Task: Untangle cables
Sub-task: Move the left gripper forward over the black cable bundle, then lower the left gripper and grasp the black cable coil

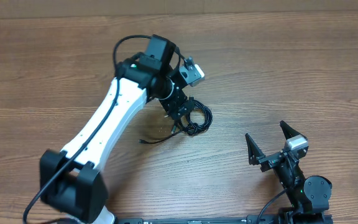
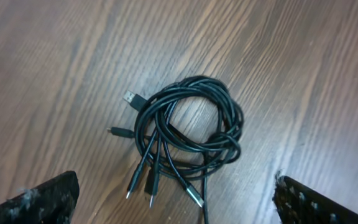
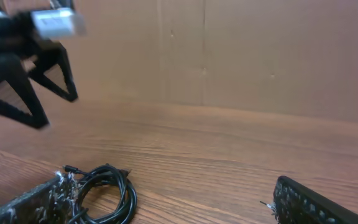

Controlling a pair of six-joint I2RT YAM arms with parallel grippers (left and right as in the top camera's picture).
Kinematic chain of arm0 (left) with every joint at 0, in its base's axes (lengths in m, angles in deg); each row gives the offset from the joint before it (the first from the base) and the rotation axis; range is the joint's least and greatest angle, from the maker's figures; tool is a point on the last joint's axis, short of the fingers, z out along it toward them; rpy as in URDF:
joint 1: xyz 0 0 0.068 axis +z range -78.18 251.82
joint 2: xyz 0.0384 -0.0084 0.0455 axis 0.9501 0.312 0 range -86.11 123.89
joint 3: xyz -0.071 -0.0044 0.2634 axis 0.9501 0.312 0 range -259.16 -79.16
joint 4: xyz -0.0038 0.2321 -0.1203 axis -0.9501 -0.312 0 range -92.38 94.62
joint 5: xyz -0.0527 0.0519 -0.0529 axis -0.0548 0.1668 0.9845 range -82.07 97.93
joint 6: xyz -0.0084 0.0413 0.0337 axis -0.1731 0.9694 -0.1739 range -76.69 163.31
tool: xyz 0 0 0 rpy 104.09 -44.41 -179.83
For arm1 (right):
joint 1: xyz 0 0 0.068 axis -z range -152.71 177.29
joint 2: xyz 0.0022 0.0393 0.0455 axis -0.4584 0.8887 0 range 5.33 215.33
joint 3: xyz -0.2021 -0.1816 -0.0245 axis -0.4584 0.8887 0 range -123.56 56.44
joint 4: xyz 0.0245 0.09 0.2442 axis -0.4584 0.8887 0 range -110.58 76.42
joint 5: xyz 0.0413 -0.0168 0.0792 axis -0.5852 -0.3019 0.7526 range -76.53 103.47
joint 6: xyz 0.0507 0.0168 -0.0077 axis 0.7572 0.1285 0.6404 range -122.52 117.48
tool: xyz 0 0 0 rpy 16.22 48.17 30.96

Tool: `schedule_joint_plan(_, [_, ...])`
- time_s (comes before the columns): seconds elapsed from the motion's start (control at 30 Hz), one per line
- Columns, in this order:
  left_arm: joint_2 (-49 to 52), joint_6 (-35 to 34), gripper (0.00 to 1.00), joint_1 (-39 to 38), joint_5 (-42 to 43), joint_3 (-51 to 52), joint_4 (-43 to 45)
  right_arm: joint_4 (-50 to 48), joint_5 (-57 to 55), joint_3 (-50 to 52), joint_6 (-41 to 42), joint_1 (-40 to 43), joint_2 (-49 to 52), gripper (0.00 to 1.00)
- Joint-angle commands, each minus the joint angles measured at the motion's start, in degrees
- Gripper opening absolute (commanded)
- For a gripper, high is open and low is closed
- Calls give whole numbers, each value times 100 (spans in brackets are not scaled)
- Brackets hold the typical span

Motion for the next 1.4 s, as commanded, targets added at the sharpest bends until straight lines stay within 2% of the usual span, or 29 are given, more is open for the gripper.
schedule_joint_plan(0.0, [396, 192, 100, -66, -111, -151, 85, -33, 11, 61, -39, 11, -57, 100])
schedule_joint_plan(0.23, [927, 125, 100, -162, -162, -151, 625, -35, 11, 61, -39, 11, -57, 100])
schedule_joint_plan(0.37, [1165, 133, 100, -286, -656, -151, 868, -35, 11, 61, -39, 11, -57, 100])
schedule_joint_plan(0.6, [1620, 341, 100, -538, -1012, -151, 1167, -33, 9, 61, -39, 11, -57, 100])
schedule_joint_plan(1.0, [1945, 339, 100, -577, -1082, -146, 1714, -35, 11, 61, -39, 11, -57, 100])
schedule_joint_plan(1.37, [1950, 271, 100, -577, -1080, -144, 1711, -35, 11, 61, -39, 11, -57, 100])
